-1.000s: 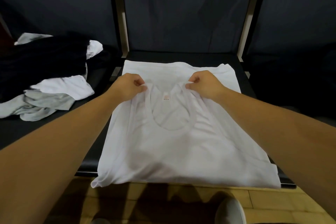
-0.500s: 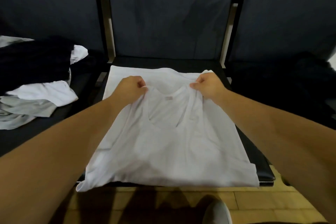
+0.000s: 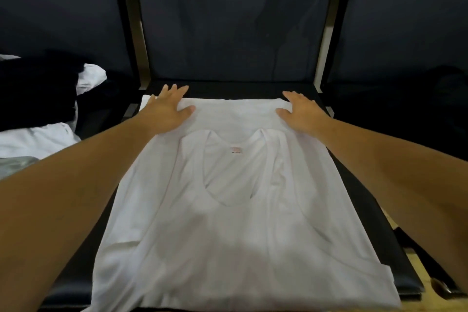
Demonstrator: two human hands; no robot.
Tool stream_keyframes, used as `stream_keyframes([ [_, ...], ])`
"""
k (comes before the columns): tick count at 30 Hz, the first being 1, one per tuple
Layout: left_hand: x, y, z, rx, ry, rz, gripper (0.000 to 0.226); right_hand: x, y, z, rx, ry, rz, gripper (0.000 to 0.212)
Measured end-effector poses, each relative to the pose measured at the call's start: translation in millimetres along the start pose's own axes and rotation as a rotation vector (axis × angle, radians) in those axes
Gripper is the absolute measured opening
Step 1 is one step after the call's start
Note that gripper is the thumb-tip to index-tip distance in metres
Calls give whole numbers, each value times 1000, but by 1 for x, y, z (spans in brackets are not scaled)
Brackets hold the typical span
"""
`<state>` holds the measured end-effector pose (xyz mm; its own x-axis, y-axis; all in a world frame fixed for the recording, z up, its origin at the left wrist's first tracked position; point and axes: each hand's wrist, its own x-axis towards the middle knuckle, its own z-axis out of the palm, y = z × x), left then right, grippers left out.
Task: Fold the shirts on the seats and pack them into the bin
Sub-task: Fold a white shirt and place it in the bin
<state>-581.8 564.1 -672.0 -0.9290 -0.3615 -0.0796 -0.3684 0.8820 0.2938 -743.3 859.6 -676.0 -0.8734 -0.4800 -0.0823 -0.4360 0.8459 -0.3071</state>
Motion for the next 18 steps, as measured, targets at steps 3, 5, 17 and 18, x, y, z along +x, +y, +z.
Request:
stream_keyframes([
  [3, 15, -17, 15, 147, -34, -34, 68, 15, 11, 6, -18, 34, -8, 57],
  [5, 19, -20, 19, 95, 80, -35, 63, 18, 15, 3, 104, 150, -17, 53],
  [17, 35, -29, -27, 188, -1, -114, 46, 36, 24, -7, -145, 222, -56, 43],
  [18, 34, -28, -30, 146, 19, -102, 43, 36, 23, -11, -68, 218, -34, 42],
])
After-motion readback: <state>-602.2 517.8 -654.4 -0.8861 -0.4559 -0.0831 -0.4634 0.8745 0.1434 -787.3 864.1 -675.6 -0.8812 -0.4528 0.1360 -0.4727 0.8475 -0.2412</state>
